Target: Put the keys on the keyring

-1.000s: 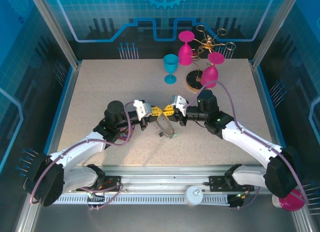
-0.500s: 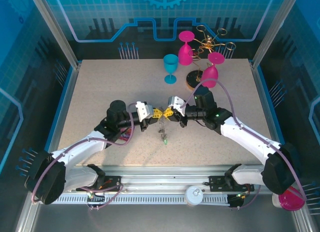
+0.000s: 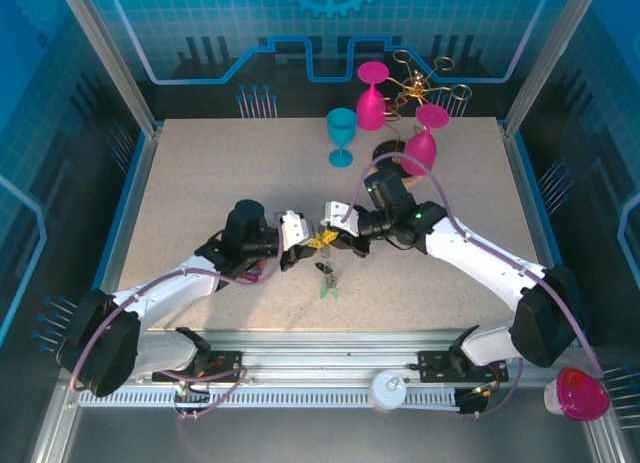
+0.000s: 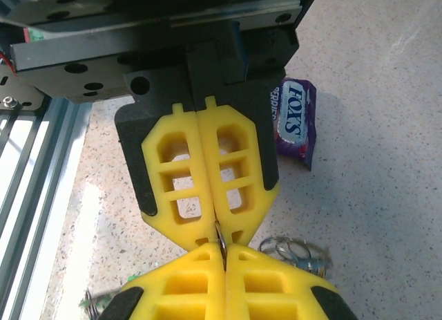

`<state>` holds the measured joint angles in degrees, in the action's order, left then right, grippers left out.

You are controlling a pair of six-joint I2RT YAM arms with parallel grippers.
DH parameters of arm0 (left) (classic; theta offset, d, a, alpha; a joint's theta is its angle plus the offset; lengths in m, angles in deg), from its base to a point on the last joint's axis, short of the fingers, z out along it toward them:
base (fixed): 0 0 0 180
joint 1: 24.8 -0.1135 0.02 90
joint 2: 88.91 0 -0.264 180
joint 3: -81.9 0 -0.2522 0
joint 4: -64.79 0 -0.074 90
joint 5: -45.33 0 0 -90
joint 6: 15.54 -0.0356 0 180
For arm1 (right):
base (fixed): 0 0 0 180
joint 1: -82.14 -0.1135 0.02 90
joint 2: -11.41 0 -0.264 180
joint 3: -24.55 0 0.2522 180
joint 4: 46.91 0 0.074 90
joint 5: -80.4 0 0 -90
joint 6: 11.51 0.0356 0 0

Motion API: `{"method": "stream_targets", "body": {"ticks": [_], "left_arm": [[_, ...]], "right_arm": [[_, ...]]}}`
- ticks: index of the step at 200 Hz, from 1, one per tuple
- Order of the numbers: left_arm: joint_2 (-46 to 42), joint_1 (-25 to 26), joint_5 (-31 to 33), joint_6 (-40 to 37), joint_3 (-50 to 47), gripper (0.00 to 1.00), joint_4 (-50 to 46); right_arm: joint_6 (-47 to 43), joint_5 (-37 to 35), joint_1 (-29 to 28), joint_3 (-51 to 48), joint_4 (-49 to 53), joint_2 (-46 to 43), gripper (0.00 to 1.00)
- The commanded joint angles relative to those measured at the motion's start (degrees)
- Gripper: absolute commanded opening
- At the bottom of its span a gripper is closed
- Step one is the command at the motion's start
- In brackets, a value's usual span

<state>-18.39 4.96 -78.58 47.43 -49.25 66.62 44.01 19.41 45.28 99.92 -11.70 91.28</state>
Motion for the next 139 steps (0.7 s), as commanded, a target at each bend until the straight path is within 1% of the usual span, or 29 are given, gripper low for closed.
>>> {"method": "stream_targets", "body": {"ticks": [1,4,14,27,39,55,67,93,113,125,132,135,139], "left_arm": [[0.2,0.3,-1.1,0.1,1.0,0.0,3.8],[0.1,0.2,-1.2,0.4,0.8,0.0,4.5],[-0.1,0.1,-1.7,1.3,0.0,0.0,6.4],[-0.3,0.0,-2.7,1.9,-0.7,0.0,8.4],[-0.4,0.0,-3.6,1.9,-1.2,0.0,9.5],[-0.4,0.0,-4.9,1.8,-1.7,0.0,10.7],[-0.4,-0.1,-5.7,1.8,-1.9,0.0,11.0],[-0.8,-0.1,-6.5,2.0,-2.7,0.0,12.7],[-0.9,-0.3,-6.7,3.1,-3.6,0.0,15.2],[-0.6,-0.1,-5.4,3.2,-2.8,0.0,13.5],[-0.6,-0.1,-4.3,2.7,-1.8,0.14,11.5],[-0.6,-0.2,-4.0,2.4,-1.4,0.18,10.5],[-0.6,-0.2,-3.5,1.9,-1.0,0.21,9.5]], "right_arm": [[0.7,5.4,-0.8,0.4,-2.0,-1.1,0.0],[1.7,6.0,-0.3,-0.3,-3.2,-1.4,0.01],[4.7,7.6,1.4,-3.0,-7.2,-2.6,0.12],[7.4,9.3,3.4,-6.1,-11.3,-3.3,0.21],[8.5,10.2,4.0,-7.4,-12.7,-3.2,0.23],[8.5,10.7,4.0,-7.8,-12.9,-2.4,0.24],[8.9,11.1,4.0,-8.1,-14.0,-2.1,0.2],[9.5,12.0,4.5,-8.6,-15.3,-2.7,0.0],[8.0,12.7,5.0,-8.4,-13.8,-3.2,0.0],[6.2,12.3,4.6,-7.2,-10.9,-3.4,0.0],[4.5,11.3,4.0,-5.9,-8.3,-3.4,0.0],[3.7,10.8,3.7,-5.3,-7.2,-3.3,0.0],[2.6,10.1,3.3,-4.5,-5.6,-3.3,0.0]]}}
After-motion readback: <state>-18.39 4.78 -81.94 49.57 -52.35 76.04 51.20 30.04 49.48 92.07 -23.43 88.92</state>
